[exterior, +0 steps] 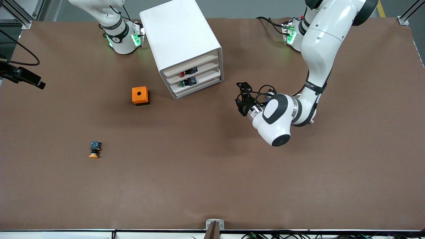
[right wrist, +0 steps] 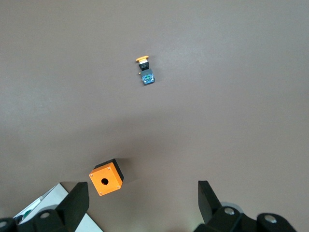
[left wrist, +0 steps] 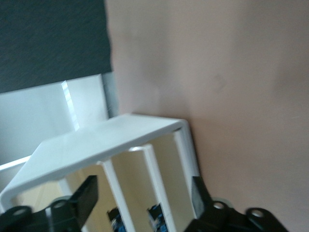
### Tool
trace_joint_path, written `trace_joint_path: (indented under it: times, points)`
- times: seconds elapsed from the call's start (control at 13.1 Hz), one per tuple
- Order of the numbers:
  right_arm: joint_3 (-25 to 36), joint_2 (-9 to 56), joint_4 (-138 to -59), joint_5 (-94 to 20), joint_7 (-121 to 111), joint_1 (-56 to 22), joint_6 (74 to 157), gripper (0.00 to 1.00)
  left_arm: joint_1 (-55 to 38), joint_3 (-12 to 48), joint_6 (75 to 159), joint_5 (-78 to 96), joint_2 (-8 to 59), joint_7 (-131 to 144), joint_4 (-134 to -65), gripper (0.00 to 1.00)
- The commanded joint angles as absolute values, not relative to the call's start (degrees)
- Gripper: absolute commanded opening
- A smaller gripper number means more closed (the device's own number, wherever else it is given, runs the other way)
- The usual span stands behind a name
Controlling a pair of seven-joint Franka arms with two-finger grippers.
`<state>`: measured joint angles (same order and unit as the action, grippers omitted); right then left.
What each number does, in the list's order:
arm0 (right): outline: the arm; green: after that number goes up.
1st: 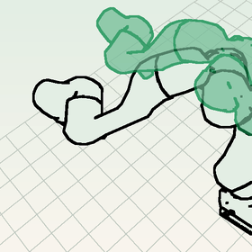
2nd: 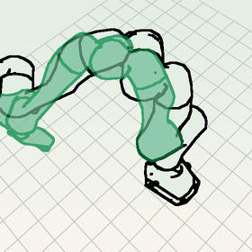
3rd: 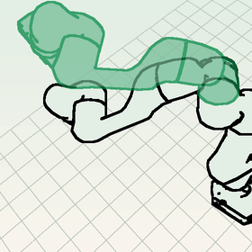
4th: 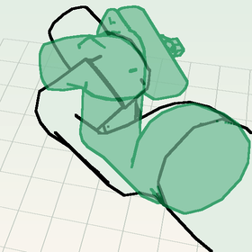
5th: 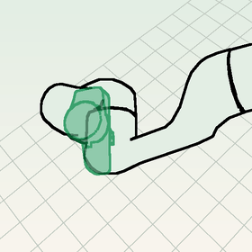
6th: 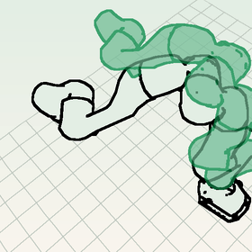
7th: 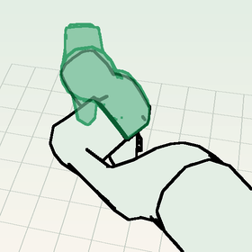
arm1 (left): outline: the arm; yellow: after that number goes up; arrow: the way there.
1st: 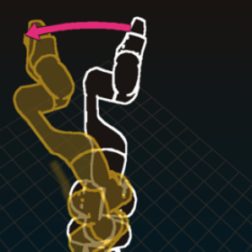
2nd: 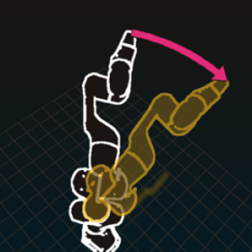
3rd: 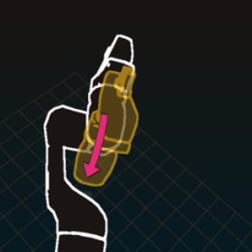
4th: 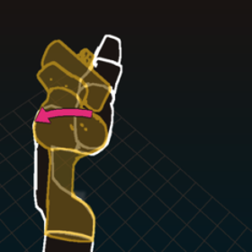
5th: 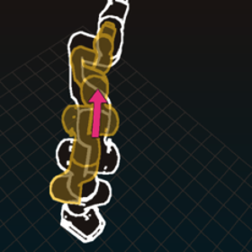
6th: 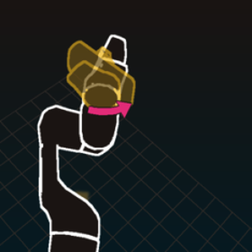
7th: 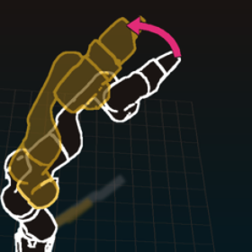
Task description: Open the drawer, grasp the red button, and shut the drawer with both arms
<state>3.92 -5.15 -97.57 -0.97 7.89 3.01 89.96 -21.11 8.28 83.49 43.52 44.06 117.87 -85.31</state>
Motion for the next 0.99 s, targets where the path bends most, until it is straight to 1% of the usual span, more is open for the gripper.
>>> trace_joint_path:
  times: [0.0, 0.15, 0.23, 0.46, 0.54, 0.61, 0.84, 0.92]
  points:
    - [3.16, -5.27, -97.65, -0.79, 8.44, 4.04, 89.56, 1.00, -22.66, 8.00, 81.91, 47.99, 46.05, 119.88, -83.94, 0.78]
    - [3.16, -5.27, -97.65, -0.79, 8.44, 4.04, 89.56, 1.00, -24.60, 8.00, 81.91, 50.61, 46.14, 119.80, -83.85, 0.66]
    - [3.16, -5.27, -97.65, -0.79, 8.44, 4.04, 89.56, 1.00, -25.04, 8.00, 81.91, 53.32, 46.93, 120.06, -83.85, 0.64]
    - [3.16, -5.27, -97.65, -0.79, 8.44, 4.04, 89.21, 1.00, -29.78, 8.09, 81.91, 55.89, 48.51, 120.58, -83.67, 0.64]
    - [3.16, -5.27, -97.73, -0.79, 8.44, 4.04, 89.12, 1.00, -29.97, 8.09, 82.00, 57.73, 49.12, 121.98, -83.67, 0.64]
    - [3.16, -5.27, -97.73, -0.79, 8.44, 4.04, 89.03, 1.00, -30.67, 8.09, 82.00, 58.96, 49.74, 123.12, -83.67, 0.59]
    - [3.16, -5.27, -98.17, -0.88, 8.44, 4.04, 89.03, 1.00, -33.31, 8.09, 82.44, 59.94, 50.53, 126.99, -83.58, 0.56]
    - [3.16, -5.27, -98.17, -0.88, 8.44, 4.04, 89.12, 1.00, -33.57, 8.09, 82.44, 60.12, 50.54, 127.35, -83.58, 0.48]
